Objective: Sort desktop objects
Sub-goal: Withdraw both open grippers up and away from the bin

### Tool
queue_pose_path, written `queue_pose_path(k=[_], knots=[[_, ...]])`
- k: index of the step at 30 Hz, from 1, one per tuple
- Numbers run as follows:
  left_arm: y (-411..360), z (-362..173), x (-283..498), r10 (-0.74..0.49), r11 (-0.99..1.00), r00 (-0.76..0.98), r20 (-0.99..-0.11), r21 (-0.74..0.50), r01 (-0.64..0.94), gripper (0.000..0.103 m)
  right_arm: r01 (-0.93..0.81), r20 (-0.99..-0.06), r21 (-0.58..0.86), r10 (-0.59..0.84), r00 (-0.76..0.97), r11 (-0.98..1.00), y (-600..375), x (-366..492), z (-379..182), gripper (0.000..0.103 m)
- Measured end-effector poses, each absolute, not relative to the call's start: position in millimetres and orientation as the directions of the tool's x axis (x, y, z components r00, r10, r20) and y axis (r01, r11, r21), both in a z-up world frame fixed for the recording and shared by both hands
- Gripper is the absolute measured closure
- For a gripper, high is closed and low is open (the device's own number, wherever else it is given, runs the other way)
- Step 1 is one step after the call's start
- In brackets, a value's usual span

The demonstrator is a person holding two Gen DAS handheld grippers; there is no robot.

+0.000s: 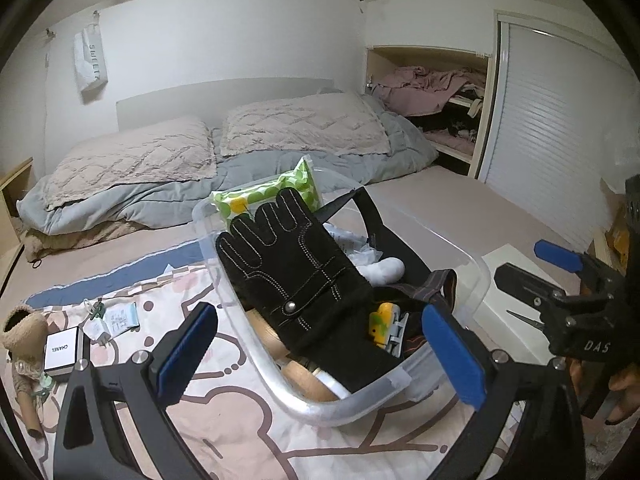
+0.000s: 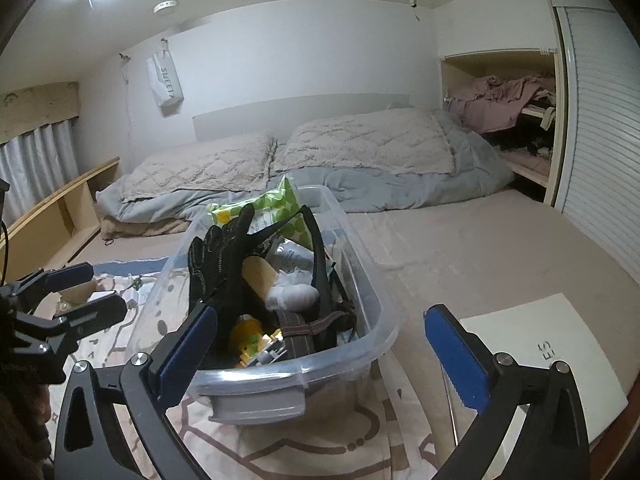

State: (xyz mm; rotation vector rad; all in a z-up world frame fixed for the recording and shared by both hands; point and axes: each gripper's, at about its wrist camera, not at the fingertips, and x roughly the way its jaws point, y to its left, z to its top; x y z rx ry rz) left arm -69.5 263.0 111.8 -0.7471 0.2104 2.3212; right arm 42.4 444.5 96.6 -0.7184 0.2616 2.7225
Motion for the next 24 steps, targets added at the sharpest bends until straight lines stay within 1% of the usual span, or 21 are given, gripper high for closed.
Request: queue_pose_path(k=[13,24], knots=[[237.9,117.8,-55.9,0.564,-0.764,-0.624,-0.541,-0.055,-0.643,0.0,-0.333,-0.469,0.09,0.255,-0.845,-0.939,422.7,59.3,101.6,0.0],[207.5,104.9,-44.5,0.542,-0.787,-0.656,-0.526,-0.044,-0.615,0.0,-0.309,-0.463,0.127,0.219,-0.859,-0.942,406.7,67.7,86.0,0.0]])
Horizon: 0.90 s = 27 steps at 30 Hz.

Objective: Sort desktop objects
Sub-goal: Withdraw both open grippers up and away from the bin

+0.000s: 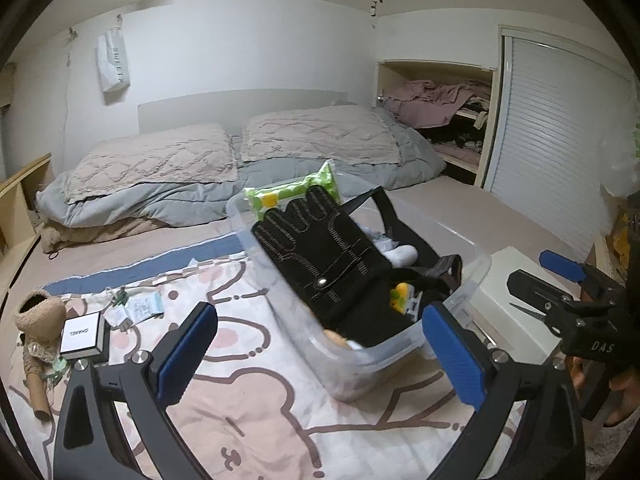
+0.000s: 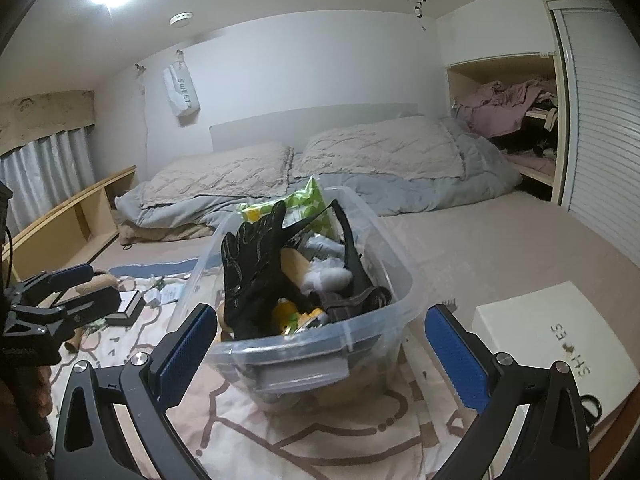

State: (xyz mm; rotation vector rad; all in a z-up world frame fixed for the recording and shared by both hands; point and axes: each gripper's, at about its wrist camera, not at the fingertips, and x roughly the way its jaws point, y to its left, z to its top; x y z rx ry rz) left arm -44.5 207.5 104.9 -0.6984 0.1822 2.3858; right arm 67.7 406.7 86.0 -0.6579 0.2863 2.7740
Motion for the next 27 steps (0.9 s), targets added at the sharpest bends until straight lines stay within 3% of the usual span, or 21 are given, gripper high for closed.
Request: queue_pose_path(k=[11,27], knots=[[152.3,74.1,-36.1,0.432,-0.865,-0.748,-0.504,0.002,-0.501,0.0,-0.255,-0.464,0.109,0.178,-0.868,-0.961,365.7,66.7,61.2,0.0],[42.3,25.4,-32.4,0.254,-0.961,-0.797,-0.549,-0.053,-0.27,0.0,-0.113,-0.499,0.117,0.04,-0.866,-0.987,273.9,46.8,25.6,0.0]])
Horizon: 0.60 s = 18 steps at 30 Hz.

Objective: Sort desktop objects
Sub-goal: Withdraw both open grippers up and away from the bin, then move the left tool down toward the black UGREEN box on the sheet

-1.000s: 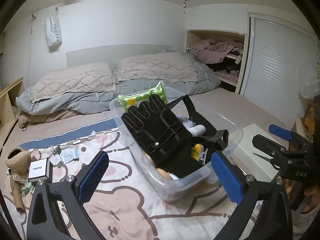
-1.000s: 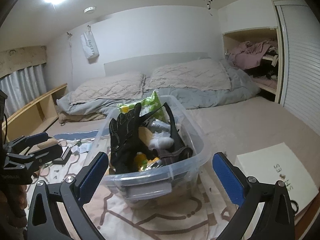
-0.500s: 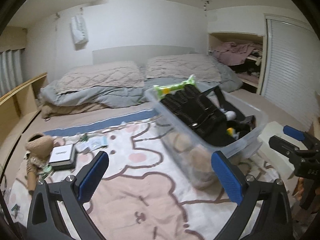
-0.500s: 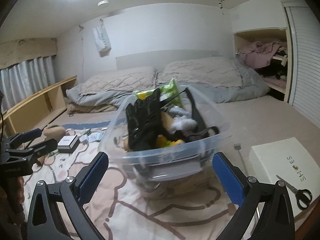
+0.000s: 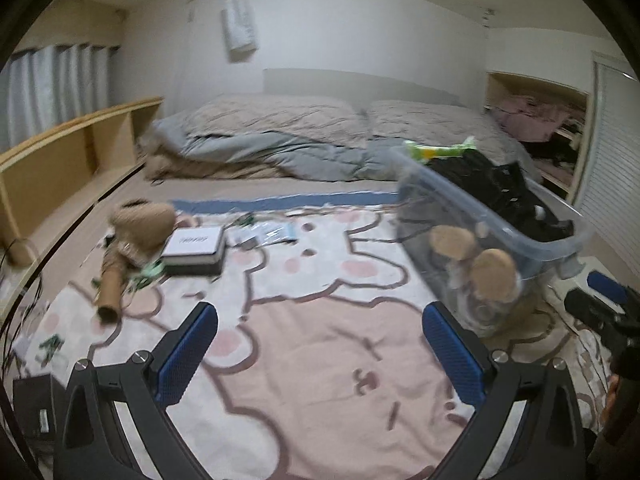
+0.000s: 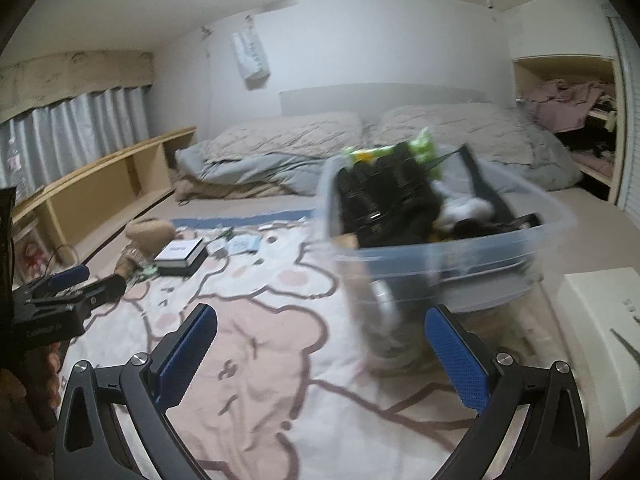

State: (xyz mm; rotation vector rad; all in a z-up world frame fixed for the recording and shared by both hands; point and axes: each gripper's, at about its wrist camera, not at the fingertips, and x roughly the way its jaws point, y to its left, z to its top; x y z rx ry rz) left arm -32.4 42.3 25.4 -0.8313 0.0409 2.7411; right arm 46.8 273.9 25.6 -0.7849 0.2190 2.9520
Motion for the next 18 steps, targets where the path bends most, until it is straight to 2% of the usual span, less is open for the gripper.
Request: queue_pose_path(k=[6,18], knots=[[5.7,10.0,-35.6,0.128,-0.989,-0.811,-0.571,-0.013,-0.147,0.0,-0.04,-0.536,0.055,0.004,-0.844,-0.998,235.3,31.3,7.7,0.0],[-93.8,-3.1,-35.6,-0.069,-0.994,-0.773,-0.631,-0.02,0.105,0.0,0.119,-0.557,0.067,-0.136,-0.82,-0.991,169.0,-0.5,-11.4,0.0]])
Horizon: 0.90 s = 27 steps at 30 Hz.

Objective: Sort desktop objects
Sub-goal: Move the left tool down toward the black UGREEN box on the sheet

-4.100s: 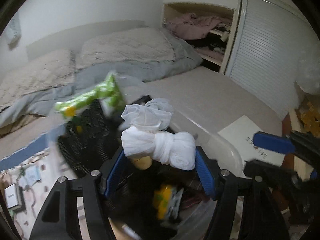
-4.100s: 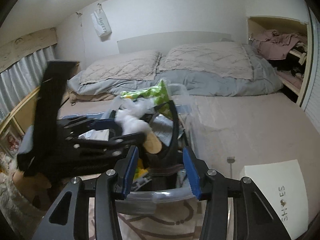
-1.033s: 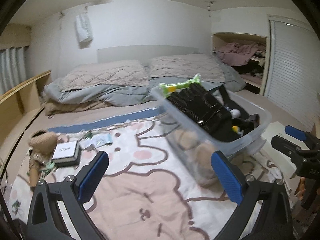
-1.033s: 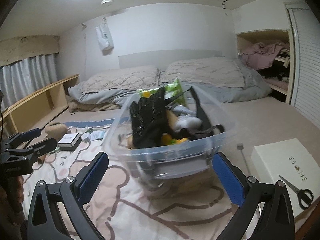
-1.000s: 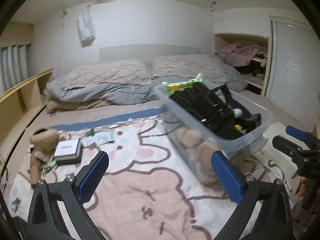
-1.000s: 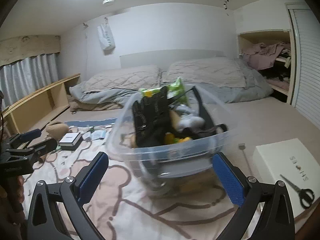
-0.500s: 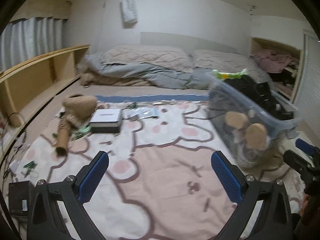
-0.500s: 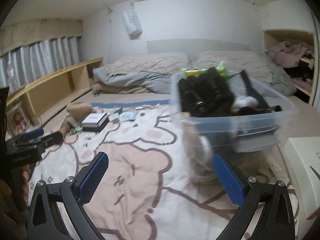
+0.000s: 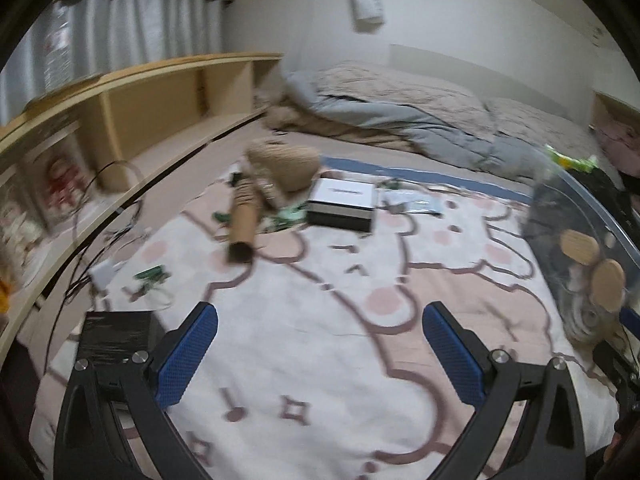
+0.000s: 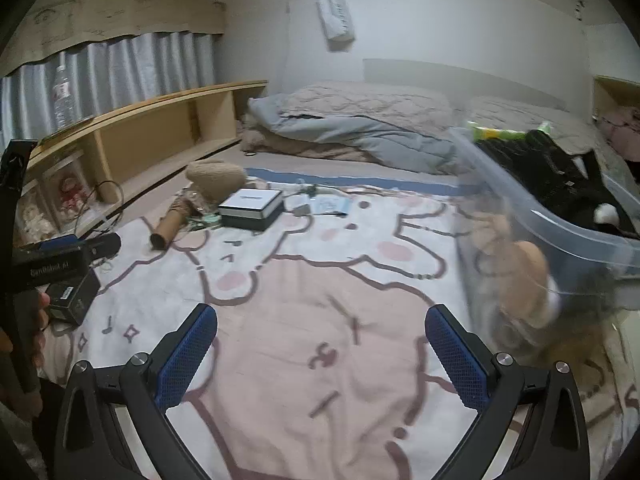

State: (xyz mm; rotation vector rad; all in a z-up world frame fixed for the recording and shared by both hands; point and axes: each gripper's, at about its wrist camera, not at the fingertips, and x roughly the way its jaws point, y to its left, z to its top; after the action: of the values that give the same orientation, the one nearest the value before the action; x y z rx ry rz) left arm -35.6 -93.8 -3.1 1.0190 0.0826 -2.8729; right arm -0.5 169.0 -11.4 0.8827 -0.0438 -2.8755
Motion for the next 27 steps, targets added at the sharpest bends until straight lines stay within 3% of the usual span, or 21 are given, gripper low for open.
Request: queue_pose_path(k=[11,20,27], knots=[[-202.4,2.0,-22.4,-0.203,-0.952,-0.728,-0.654,-0.042,0.303,0.0,0.178,-0.591,0.087,-0.195,-0.783,-0.98,142.4,-11.8,-30.1,0.0],[-278.1,-24.0,-9.5,-0.256,-0.892,-0.625,-0.738,-0.068,0.446,0.002,0.201,-0.595,0.122,-0.234,-0.769,-0.972,134.7,-4.0,-42.5,0.0],[-302.4,-60.6,-15.2,-0.175,-0.874,-0.545,-0.82,-0.126,0.469,0.027,0.282,-0.609,0.115,-0.292,-0.737,-0.952,127.6,-3.7,-50.6,0.0]])
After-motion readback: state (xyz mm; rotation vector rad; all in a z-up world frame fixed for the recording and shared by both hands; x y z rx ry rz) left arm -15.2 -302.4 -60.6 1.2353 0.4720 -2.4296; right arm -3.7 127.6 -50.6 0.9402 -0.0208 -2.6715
